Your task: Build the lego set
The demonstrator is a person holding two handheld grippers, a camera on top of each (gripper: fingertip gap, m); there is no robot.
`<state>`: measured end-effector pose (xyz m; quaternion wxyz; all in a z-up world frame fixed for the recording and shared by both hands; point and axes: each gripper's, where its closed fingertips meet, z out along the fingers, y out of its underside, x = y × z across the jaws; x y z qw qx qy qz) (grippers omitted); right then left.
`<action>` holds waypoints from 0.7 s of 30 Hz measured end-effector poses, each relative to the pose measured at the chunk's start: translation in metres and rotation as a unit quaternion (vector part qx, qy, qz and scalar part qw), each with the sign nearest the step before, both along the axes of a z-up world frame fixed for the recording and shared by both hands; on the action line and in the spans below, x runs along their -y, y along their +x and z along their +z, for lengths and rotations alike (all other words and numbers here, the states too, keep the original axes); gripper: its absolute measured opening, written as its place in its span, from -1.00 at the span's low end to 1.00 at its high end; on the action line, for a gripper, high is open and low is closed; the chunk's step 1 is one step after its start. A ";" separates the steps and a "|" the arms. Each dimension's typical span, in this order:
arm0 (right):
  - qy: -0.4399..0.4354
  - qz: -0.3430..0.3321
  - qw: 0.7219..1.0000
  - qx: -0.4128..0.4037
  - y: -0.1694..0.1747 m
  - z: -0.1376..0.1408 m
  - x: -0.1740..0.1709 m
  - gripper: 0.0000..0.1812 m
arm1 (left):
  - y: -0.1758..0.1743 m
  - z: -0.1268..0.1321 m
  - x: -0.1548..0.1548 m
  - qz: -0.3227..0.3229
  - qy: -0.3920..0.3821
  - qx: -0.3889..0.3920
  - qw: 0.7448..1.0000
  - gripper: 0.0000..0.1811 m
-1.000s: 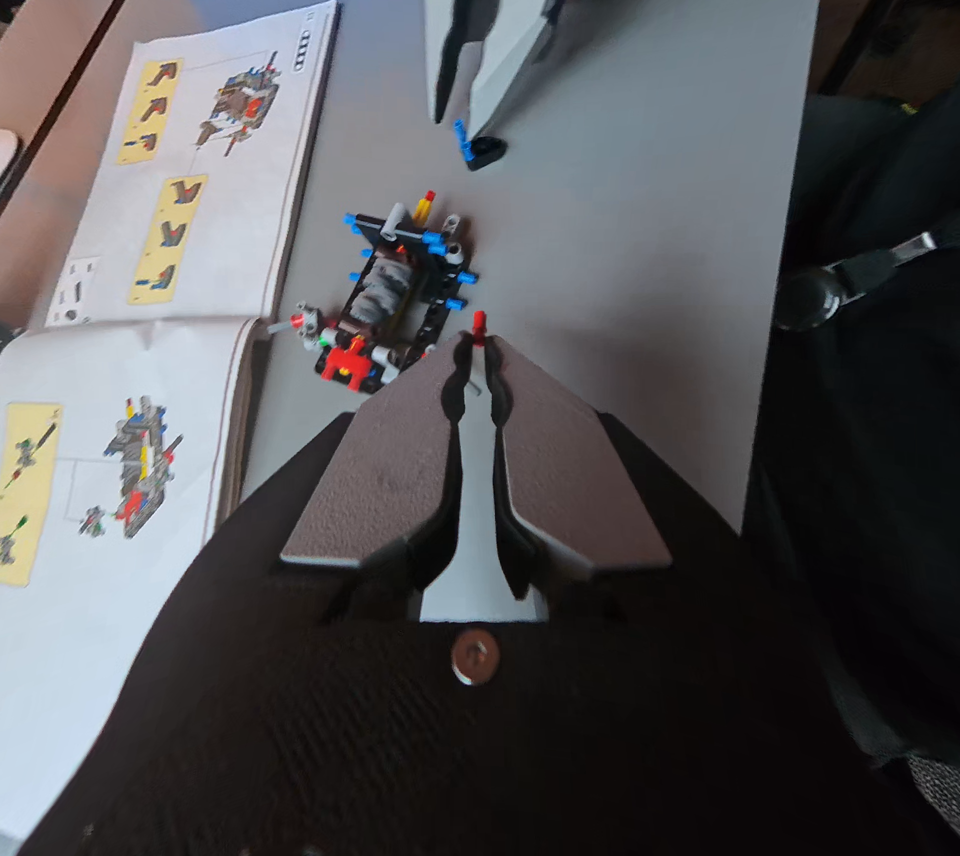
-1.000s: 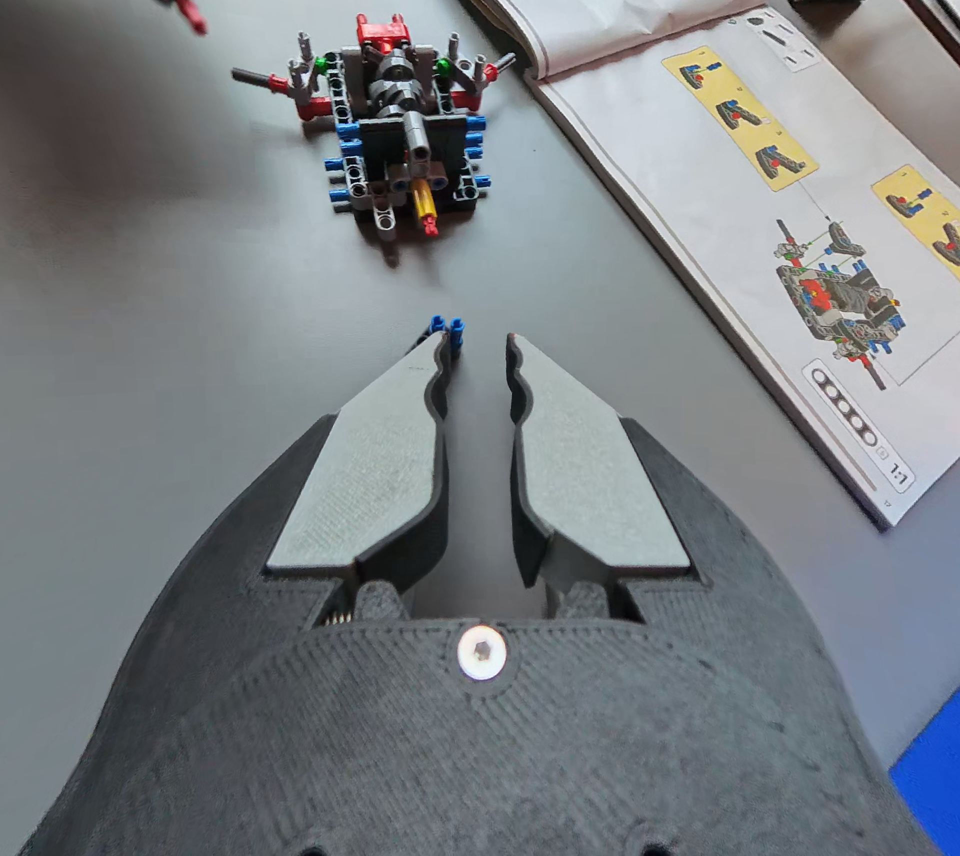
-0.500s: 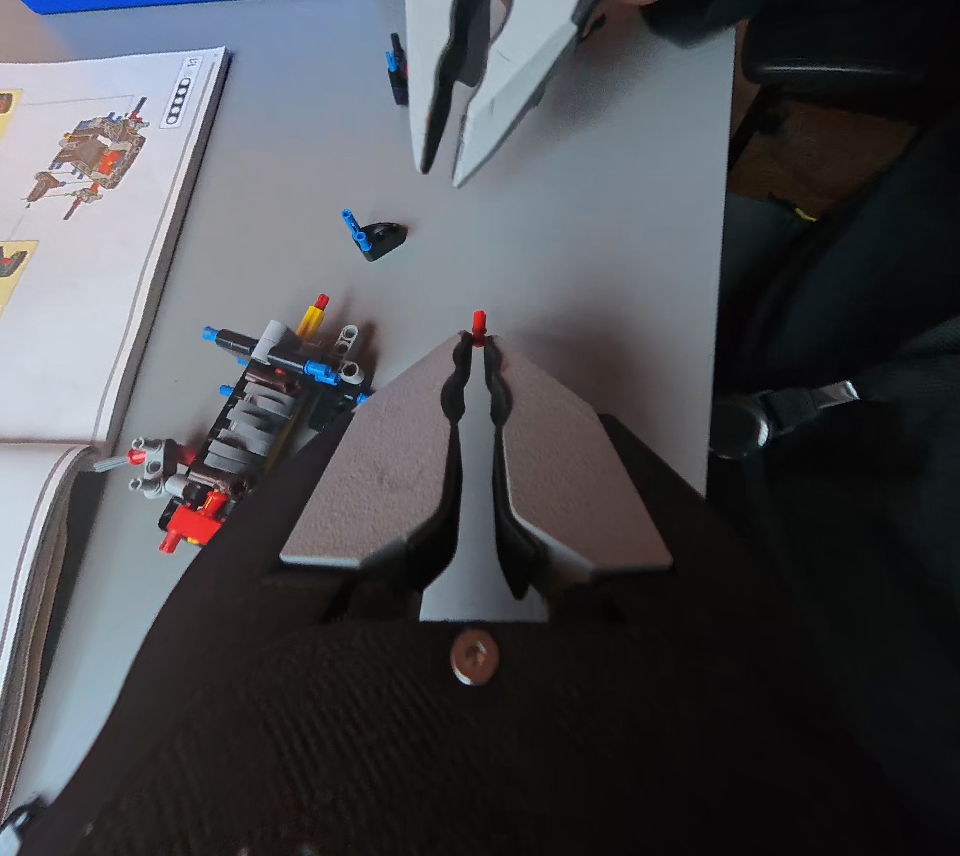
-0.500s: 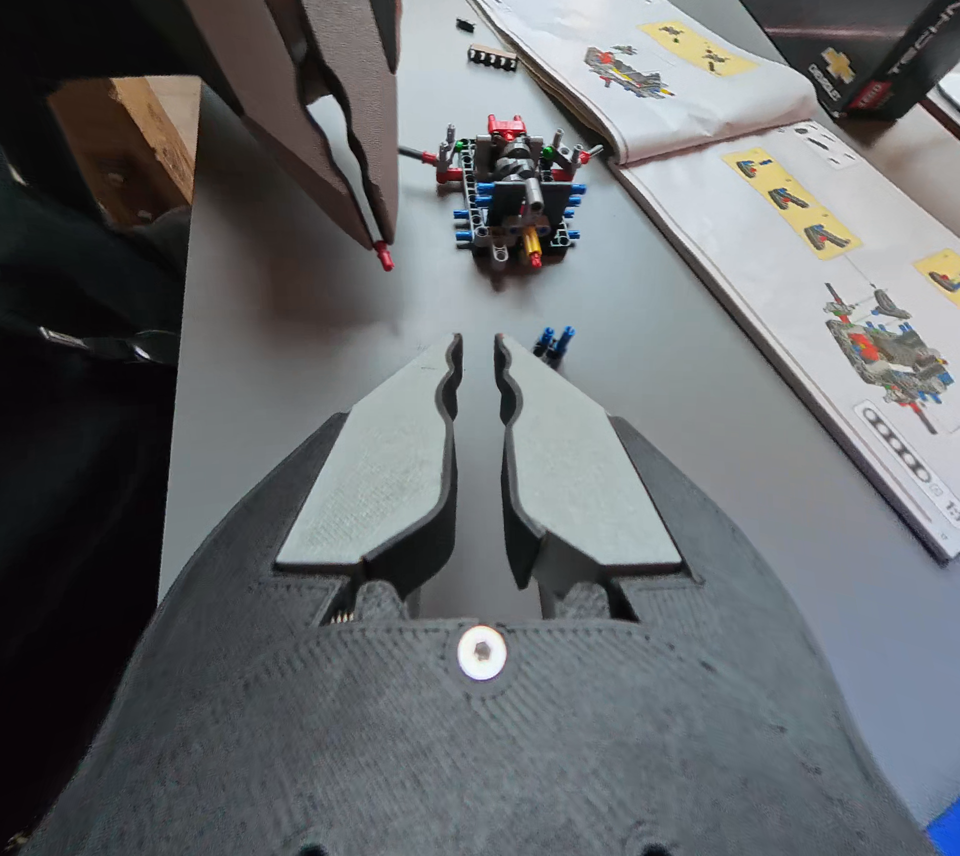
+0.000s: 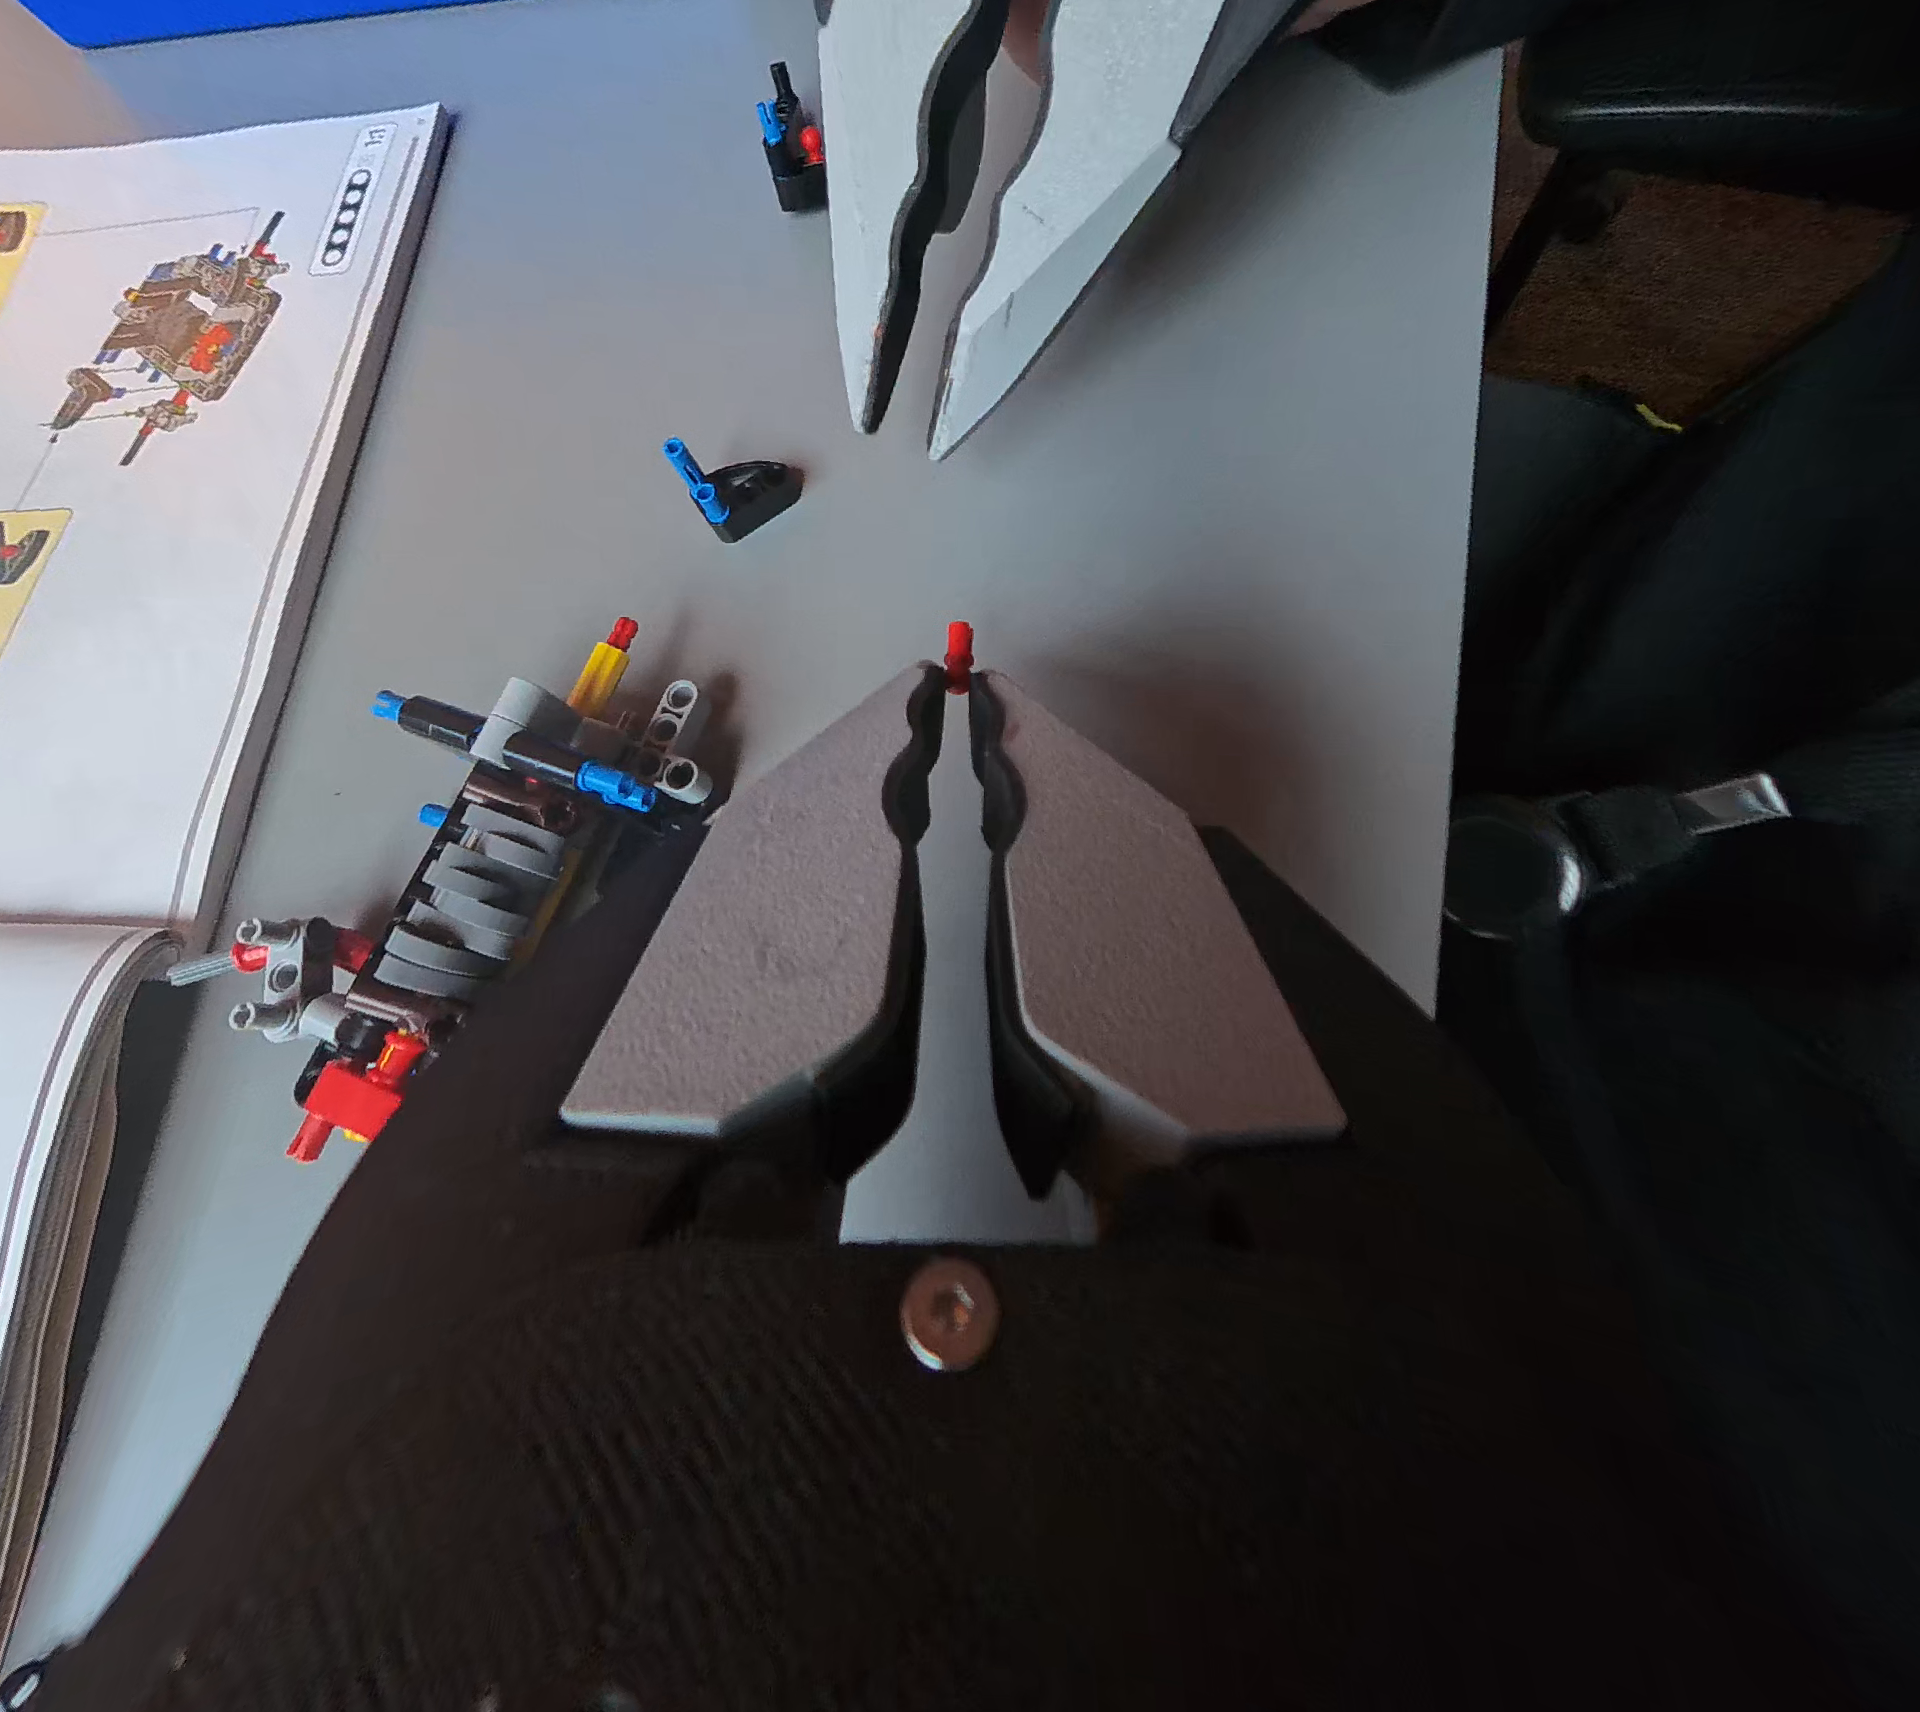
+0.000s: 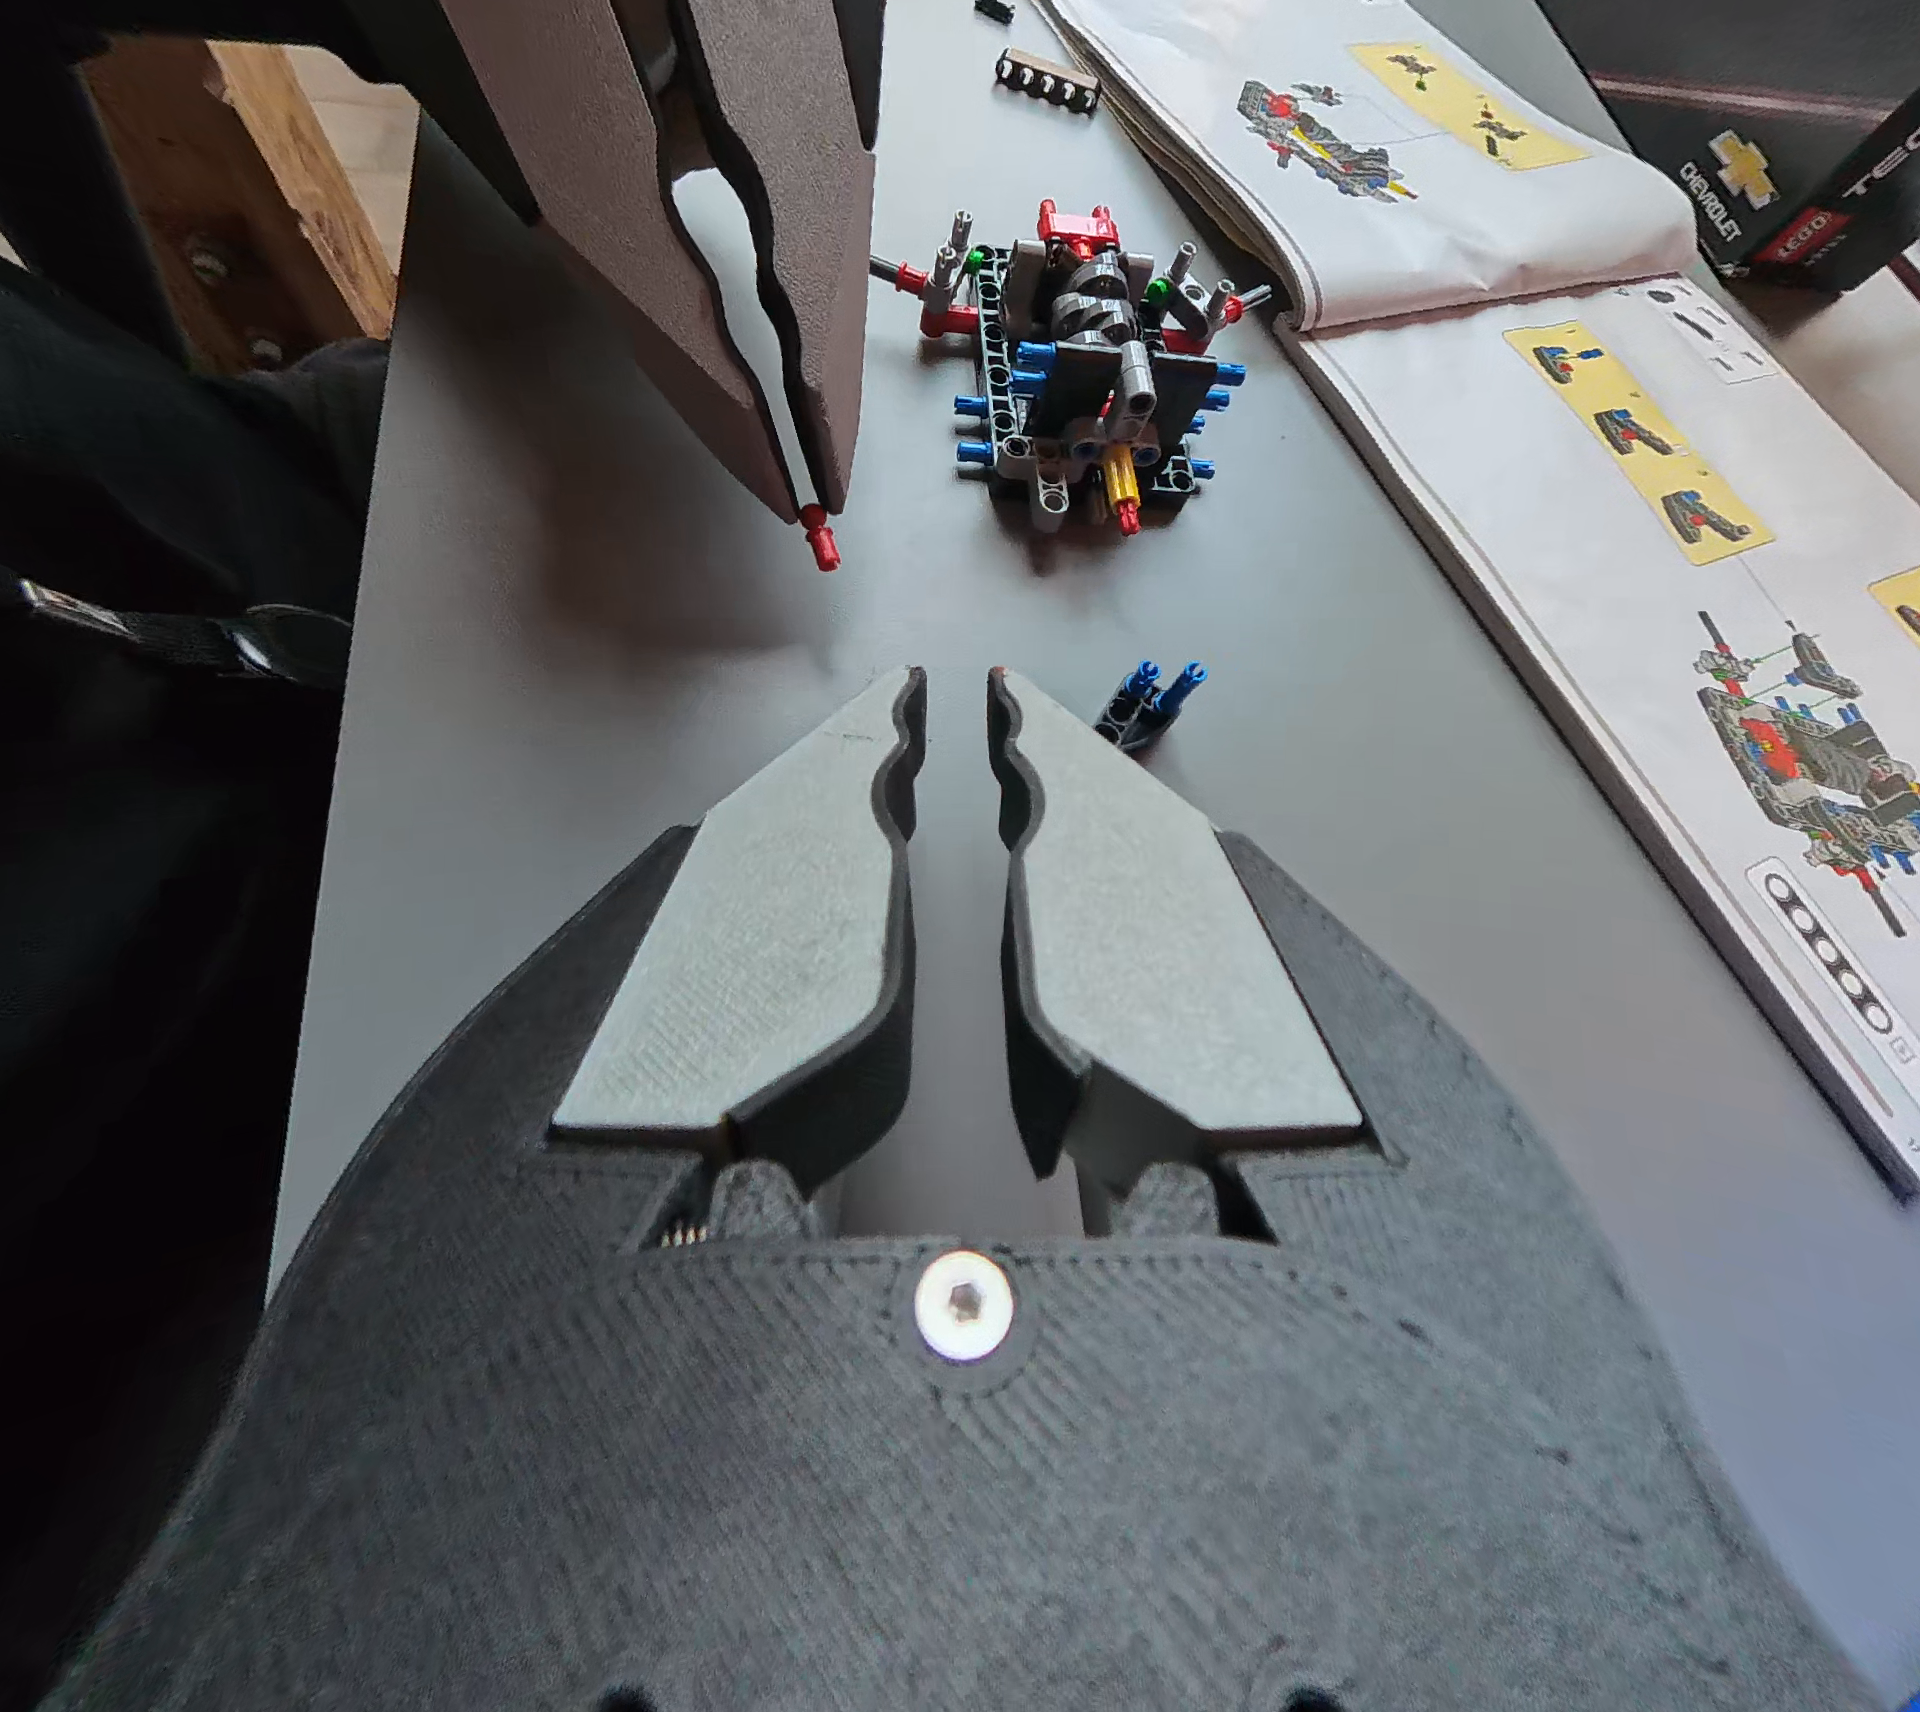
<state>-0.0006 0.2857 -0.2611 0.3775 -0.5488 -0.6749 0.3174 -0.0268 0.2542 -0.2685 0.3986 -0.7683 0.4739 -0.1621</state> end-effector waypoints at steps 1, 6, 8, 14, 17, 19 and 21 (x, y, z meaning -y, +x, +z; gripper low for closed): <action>-0.001 0.002 1.000 -0.004 -0.001 0.001 0.001 -0.91 | 0.000 0.001 -0.001 0.002 0.001 0.002 1.000 -0.98; -0.008 0.008 1.000 -0.008 -0.003 0.003 0.005 -0.90 | 0.000 0.005 -0.003 0.009 0.000 0.020 1.000 -0.99; -0.006 0.009 1.000 -0.008 -0.003 0.002 0.005 -0.91 | -0.001 0.002 -0.003 0.011 0.000 0.011 1.000 -0.98; -0.006 0.022 1.000 -0.012 -0.008 0.004 0.015 -0.91 | 0.004 0.005 -0.002 0.004 0.004 0.004 1.000 -0.98; 0.010 0.034 0.999 -0.011 -0.012 0.003 0.022 -0.91 | 0.004 0.005 -0.001 0.003 0.004 0.004 1.000 -0.98; 0.020 0.042 0.999 -0.009 -0.014 0.002 0.027 -0.91 | 0.005 0.005 0.000 0.000 0.002 0.005 1.000 -0.99; 0.032 0.049 0.998 -0.010 -0.016 0.002 0.031 -0.92 | 0.006 0.004 0.001 -0.004 -0.001 0.002 1.000 -0.99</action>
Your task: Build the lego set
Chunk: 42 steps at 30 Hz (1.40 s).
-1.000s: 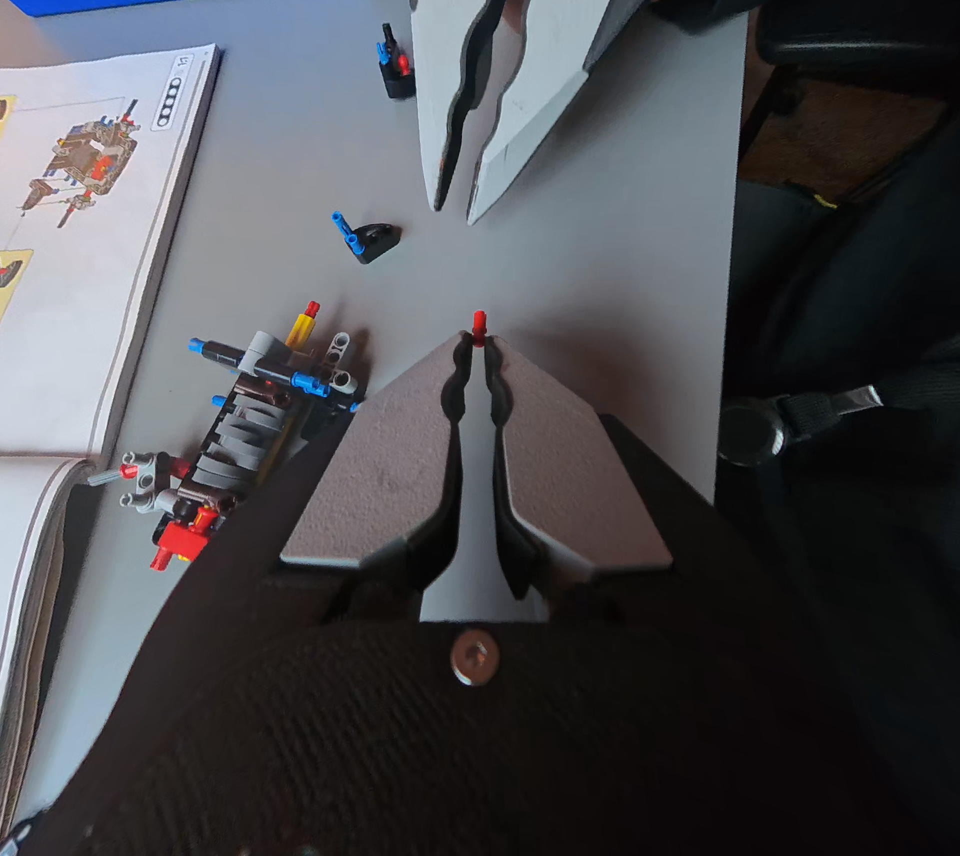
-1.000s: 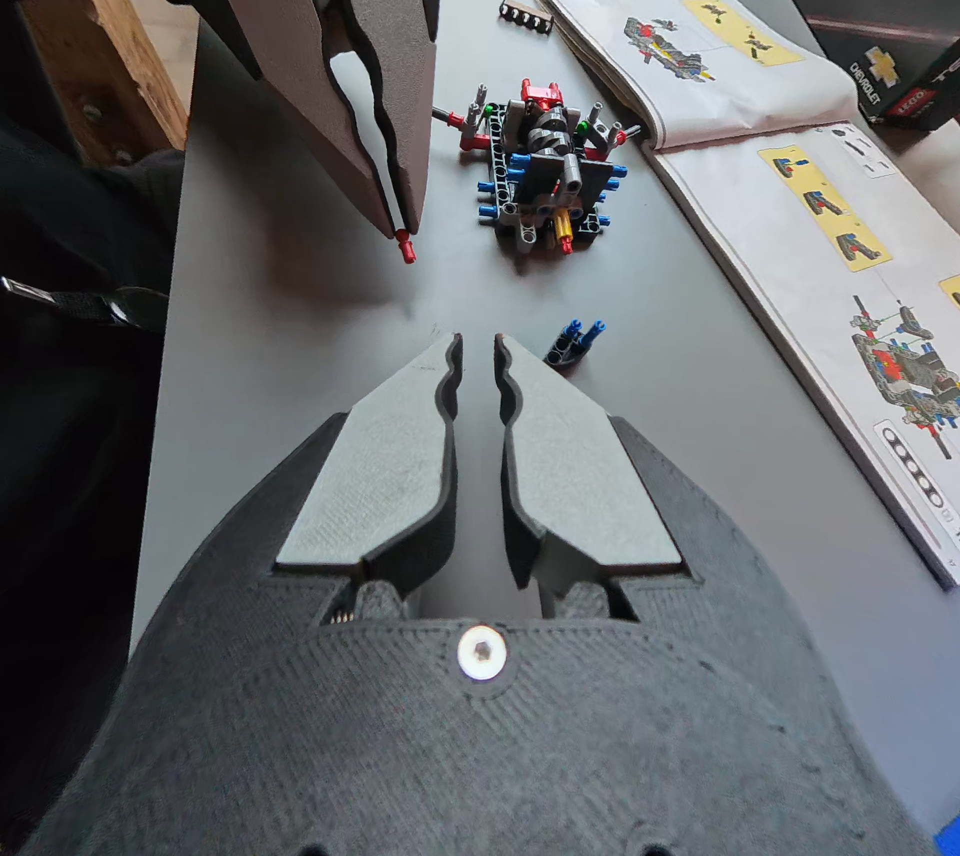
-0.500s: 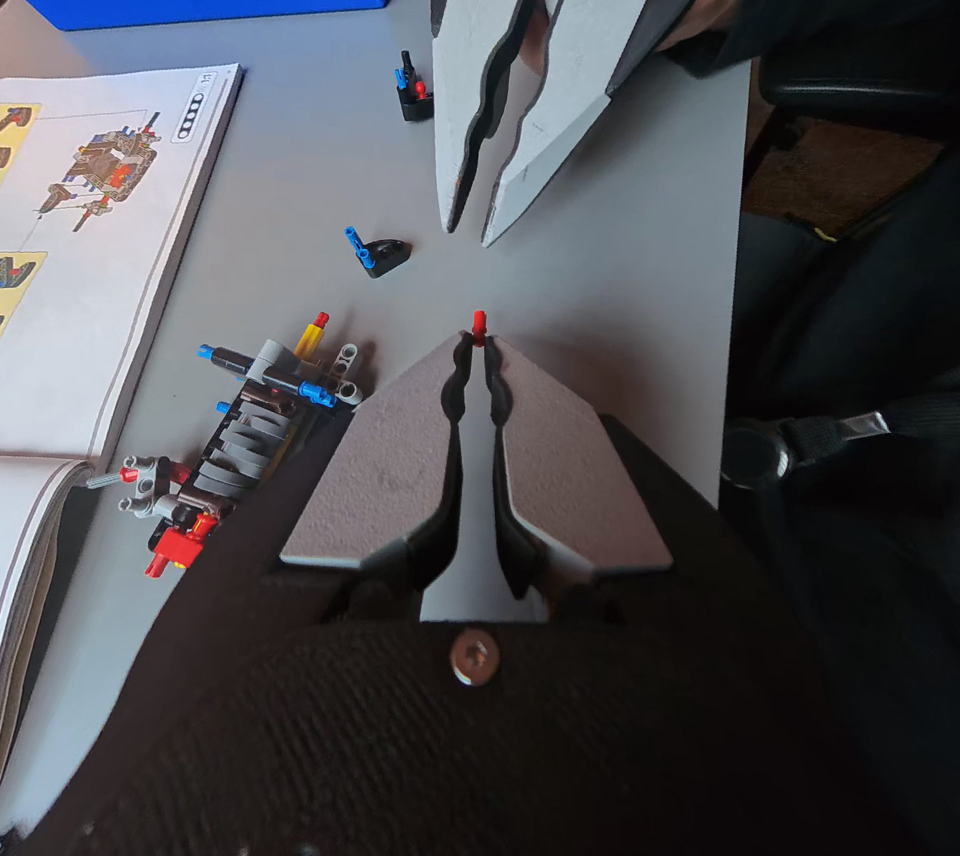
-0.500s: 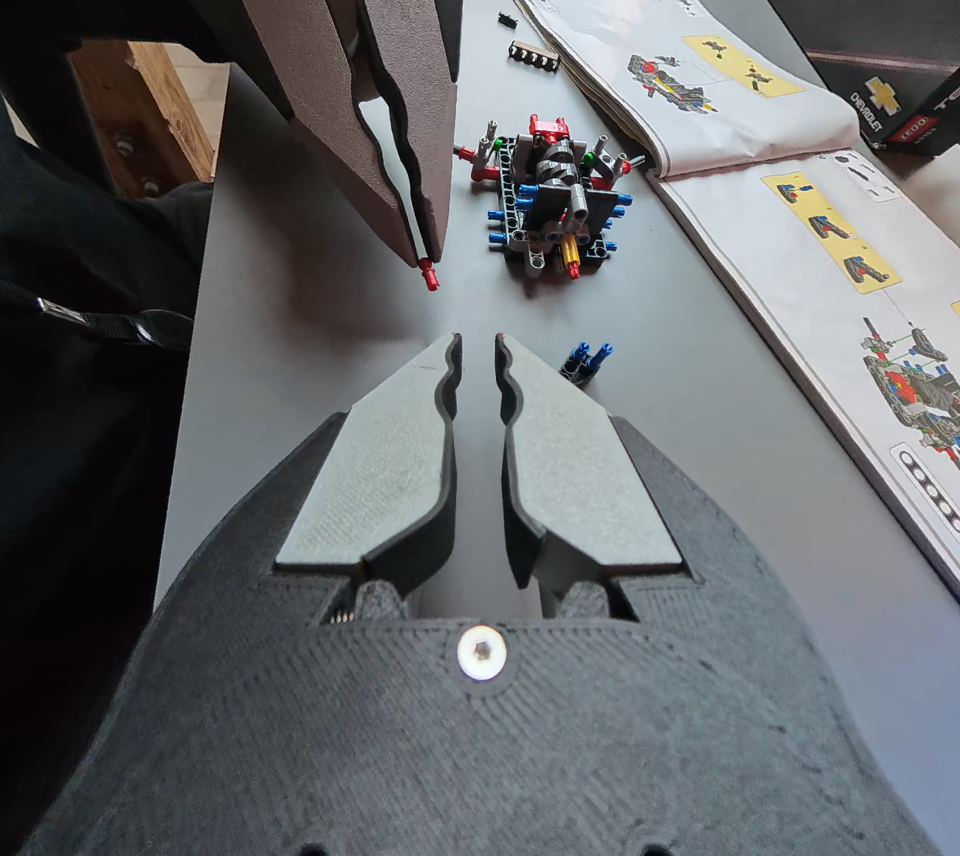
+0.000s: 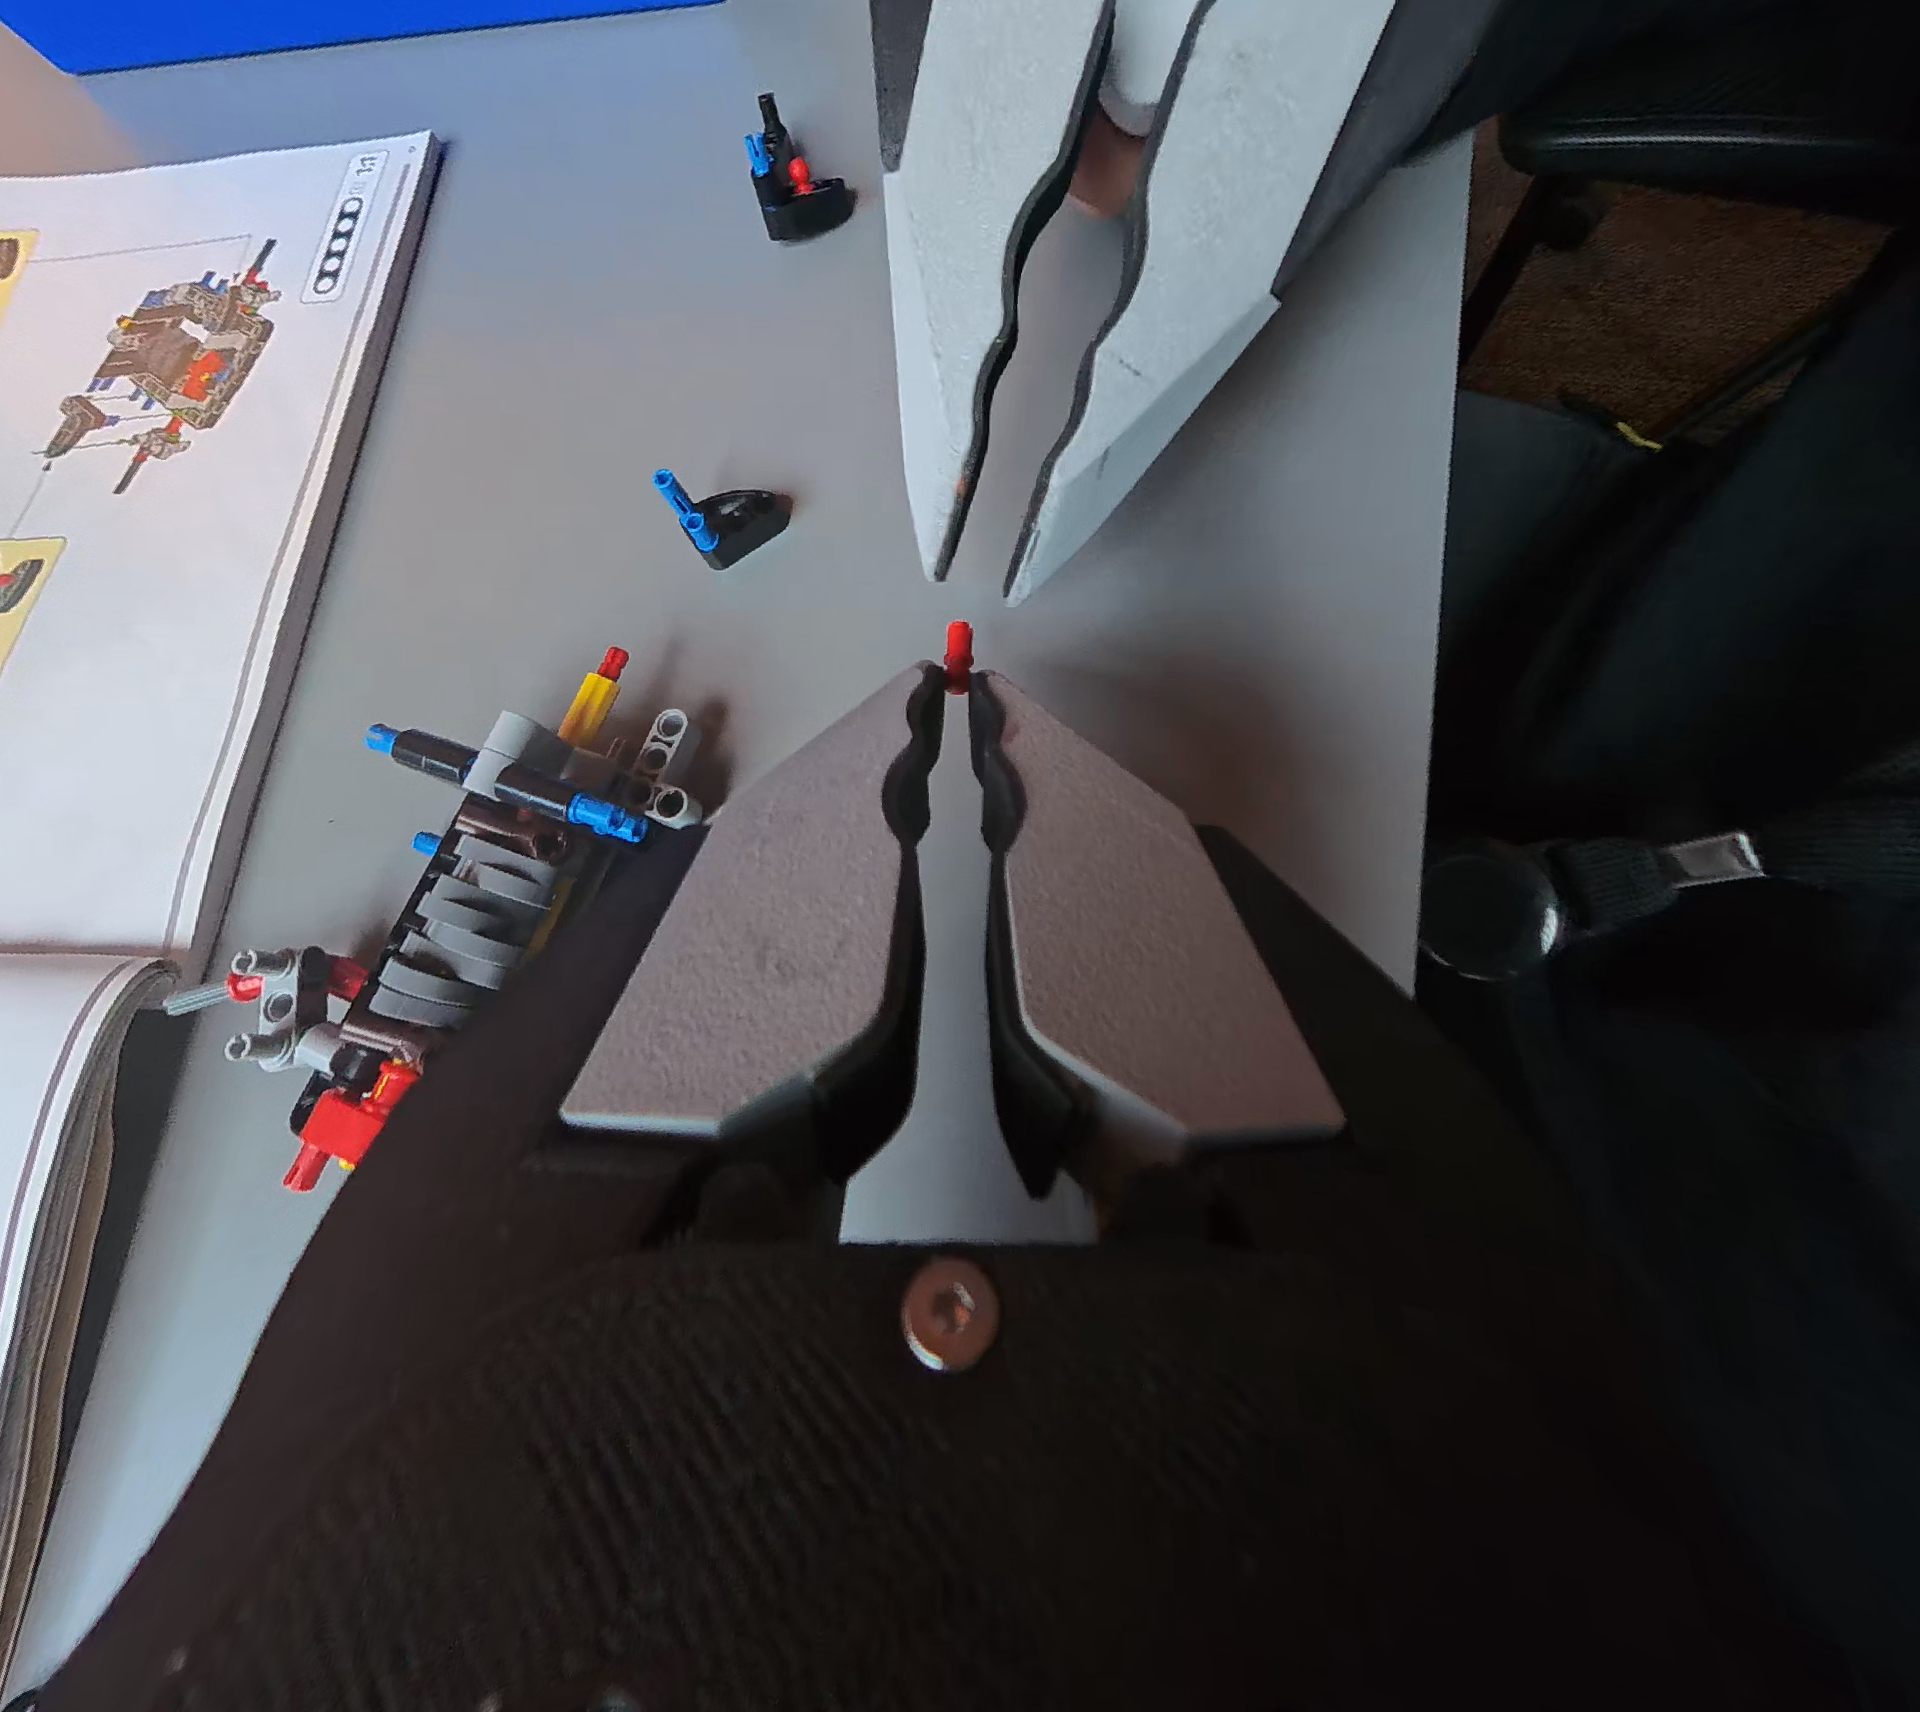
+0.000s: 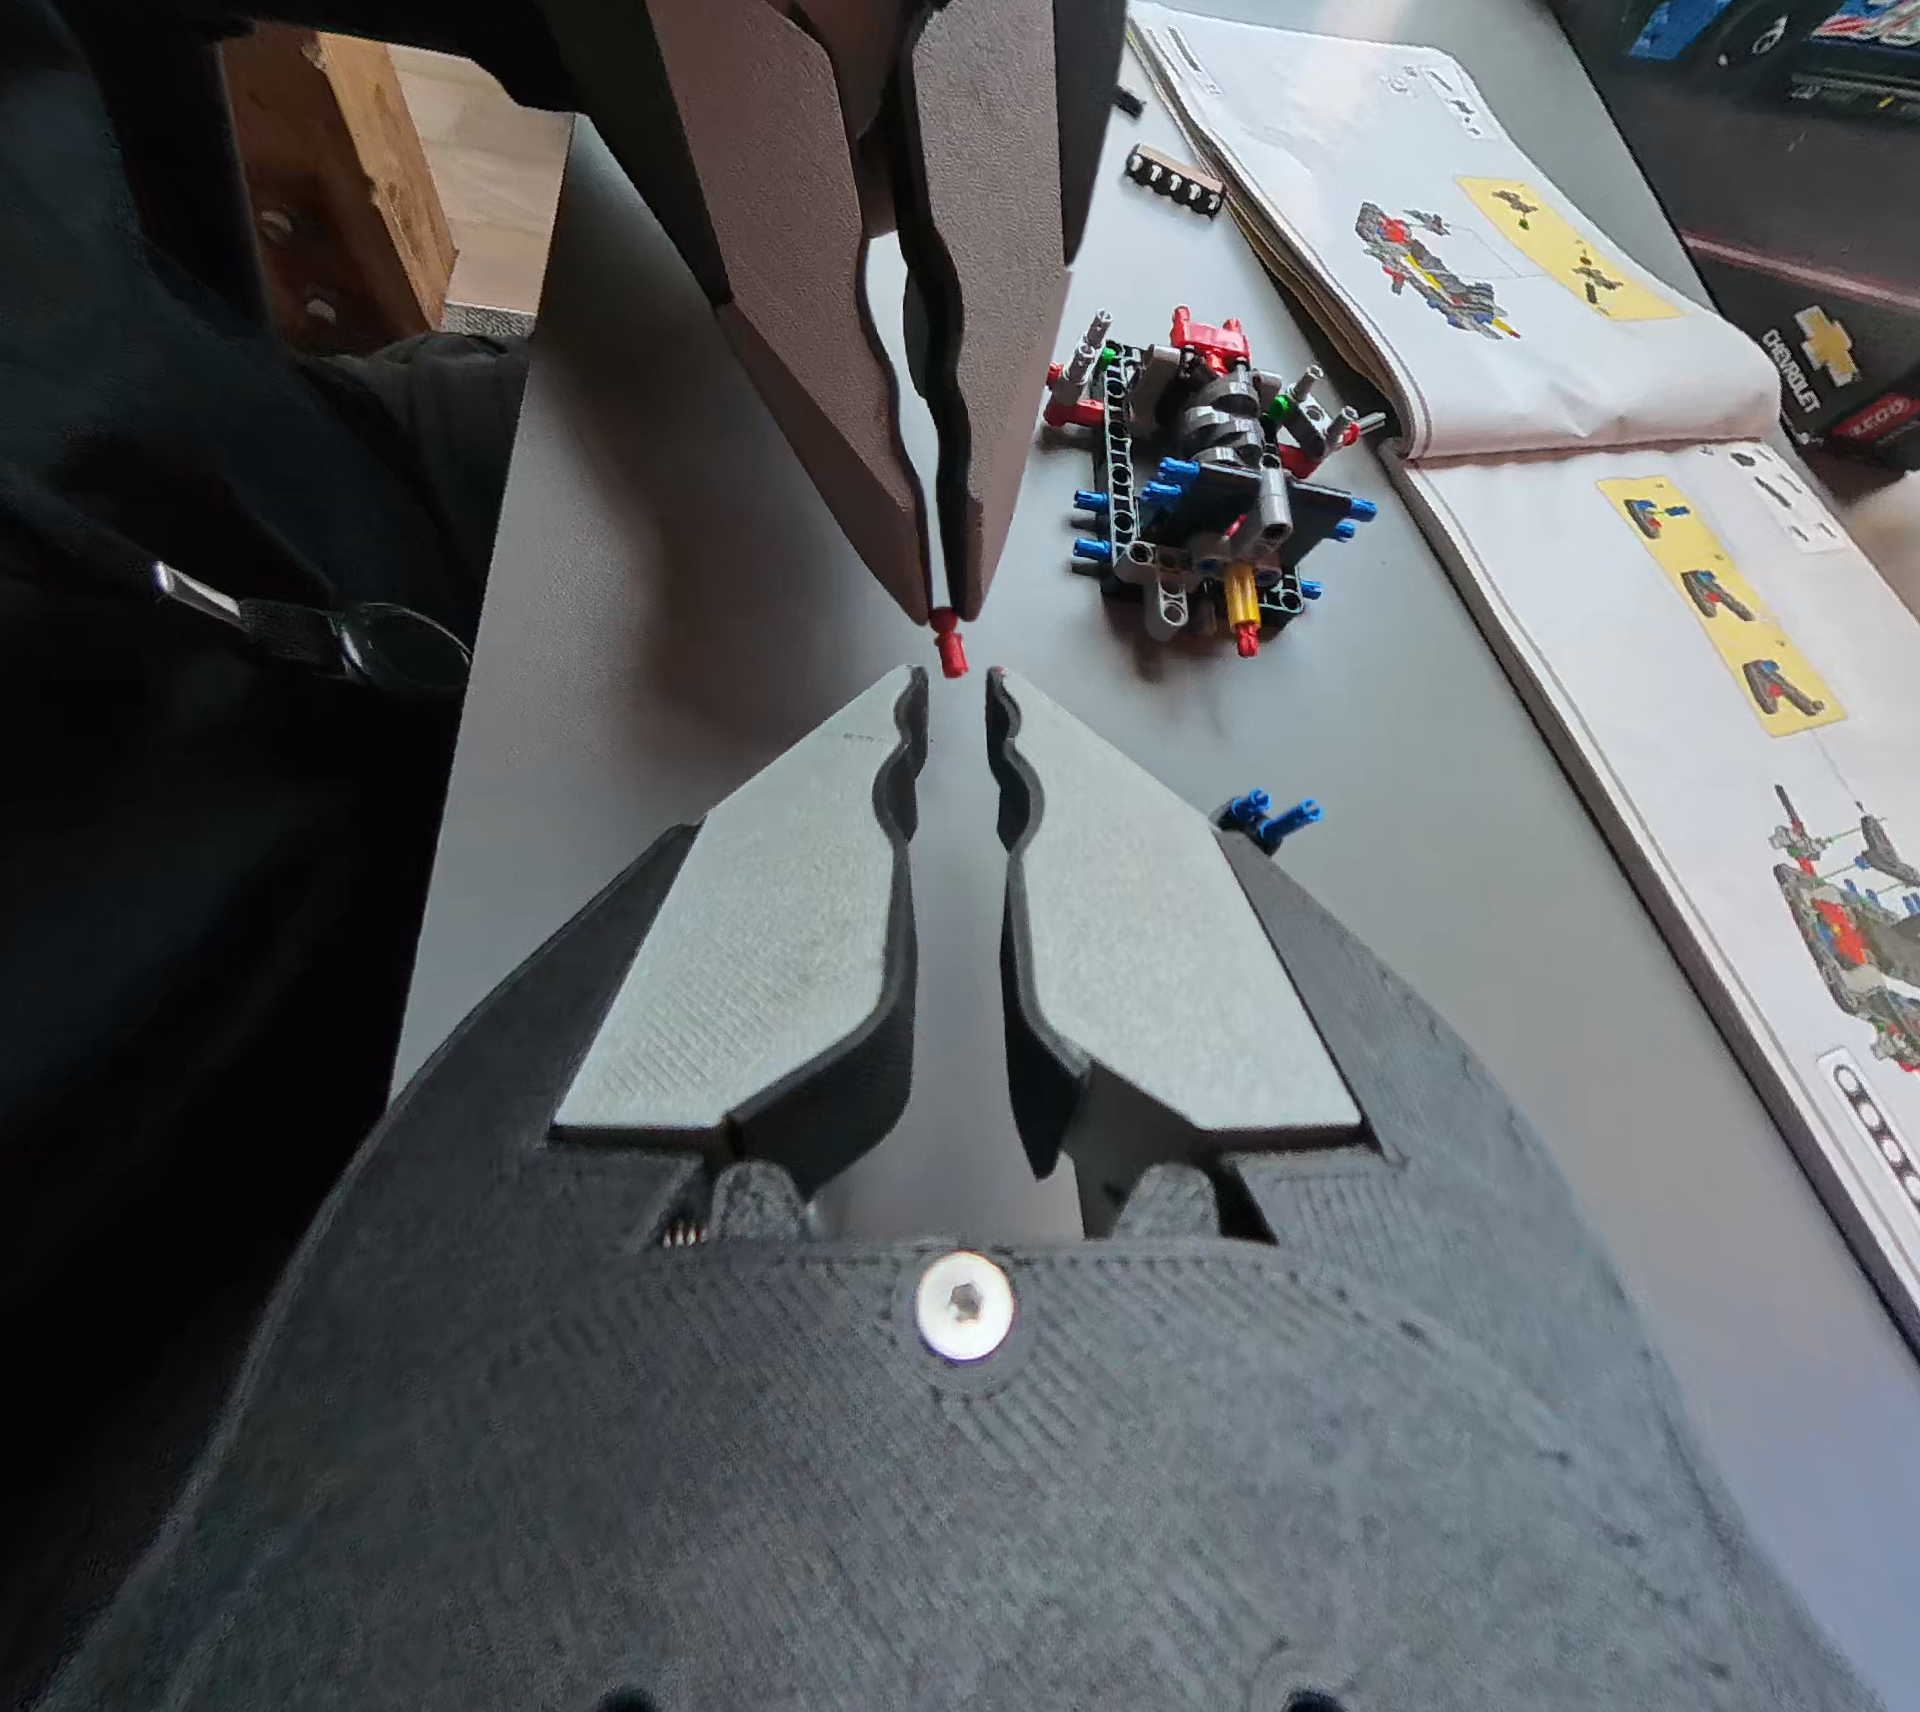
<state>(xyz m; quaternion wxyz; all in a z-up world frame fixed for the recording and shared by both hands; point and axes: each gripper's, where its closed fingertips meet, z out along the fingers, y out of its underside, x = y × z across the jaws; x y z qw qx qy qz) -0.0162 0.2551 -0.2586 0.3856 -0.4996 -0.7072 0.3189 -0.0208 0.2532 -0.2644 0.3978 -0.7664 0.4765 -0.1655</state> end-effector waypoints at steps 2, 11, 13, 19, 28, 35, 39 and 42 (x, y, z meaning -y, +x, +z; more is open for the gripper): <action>0.014 0.006 1.000 0.004 -0.001 -0.002 0.003 -0.92 | 0.001 -0.001 0.001 -0.002 -0.003 0.002 1.000 -1.00; 0.124 -0.008 0.992 0.007 -0.008 -0.002 0.002 -1.00 | 0.002 0.003 0.000 0.027 -0.081 0.057 0.995 -0.99; 0.135 -0.008 0.991 0.017 -0.008 -0.006 0.001 -1.00 | 0.003 0.004 0.000 0.031 -0.093 0.073 0.992 -1.00; 0.141 -0.034 0.989 0.024 -0.009 -0.009 -0.009 -1.00 | -0.002 -0.007 -0.005 0.051 -0.124 0.083 0.987 -1.00; 0.074 -0.056 0.995 0.020 0.002 -0.009 -0.017 -0.97 | -0.033 -0.002 0.002 0.072 -0.096 0.057 0.991 -1.00; 0.021 -0.032 0.999 0.015 0.001 -0.006 -0.002 -0.93 | -0.028 -0.010 0.034 0.015 -0.101 0.032 0.994 -0.94; -0.001 -0.023 1.000 0.017 -0.001 -0.005 0.003 -0.92 | -0.020 -0.015 0.029 0.001 -0.088 0.013 0.996 -0.92; -0.014 -0.003 1.000 0.026 -0.002 -0.007 0.013 -0.92 | -0.016 -0.018 0.027 -0.014 -0.086 -0.001 0.996 -0.93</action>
